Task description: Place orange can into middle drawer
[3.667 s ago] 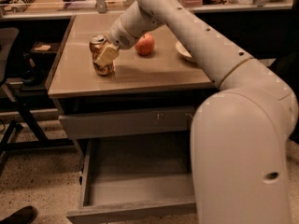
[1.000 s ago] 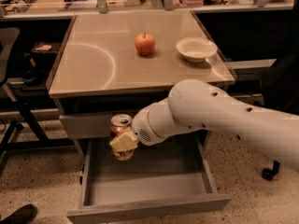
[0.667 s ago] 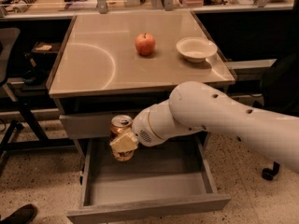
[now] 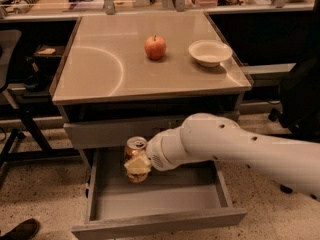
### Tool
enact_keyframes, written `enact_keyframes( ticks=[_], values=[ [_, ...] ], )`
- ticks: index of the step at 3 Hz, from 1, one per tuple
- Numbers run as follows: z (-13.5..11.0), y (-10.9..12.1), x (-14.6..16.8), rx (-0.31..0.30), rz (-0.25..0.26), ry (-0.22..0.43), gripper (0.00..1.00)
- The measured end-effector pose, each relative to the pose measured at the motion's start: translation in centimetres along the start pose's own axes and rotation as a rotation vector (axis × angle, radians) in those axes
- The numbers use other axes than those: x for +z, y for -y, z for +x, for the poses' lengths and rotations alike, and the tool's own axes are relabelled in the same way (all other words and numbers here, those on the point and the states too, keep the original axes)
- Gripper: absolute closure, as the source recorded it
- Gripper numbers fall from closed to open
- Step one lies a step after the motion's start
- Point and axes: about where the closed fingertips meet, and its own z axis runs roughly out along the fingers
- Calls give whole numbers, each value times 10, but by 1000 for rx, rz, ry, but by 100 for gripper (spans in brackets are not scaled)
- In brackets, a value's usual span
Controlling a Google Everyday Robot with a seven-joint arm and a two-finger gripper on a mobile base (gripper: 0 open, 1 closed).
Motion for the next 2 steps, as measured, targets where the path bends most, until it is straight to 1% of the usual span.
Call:
enact_keyframes(
  ticks=[1, 2],
  values=[
    [34, 21, 29, 59, 49, 13, 100],
    [57, 39, 50, 96, 78, 21, 100]
  ],
)
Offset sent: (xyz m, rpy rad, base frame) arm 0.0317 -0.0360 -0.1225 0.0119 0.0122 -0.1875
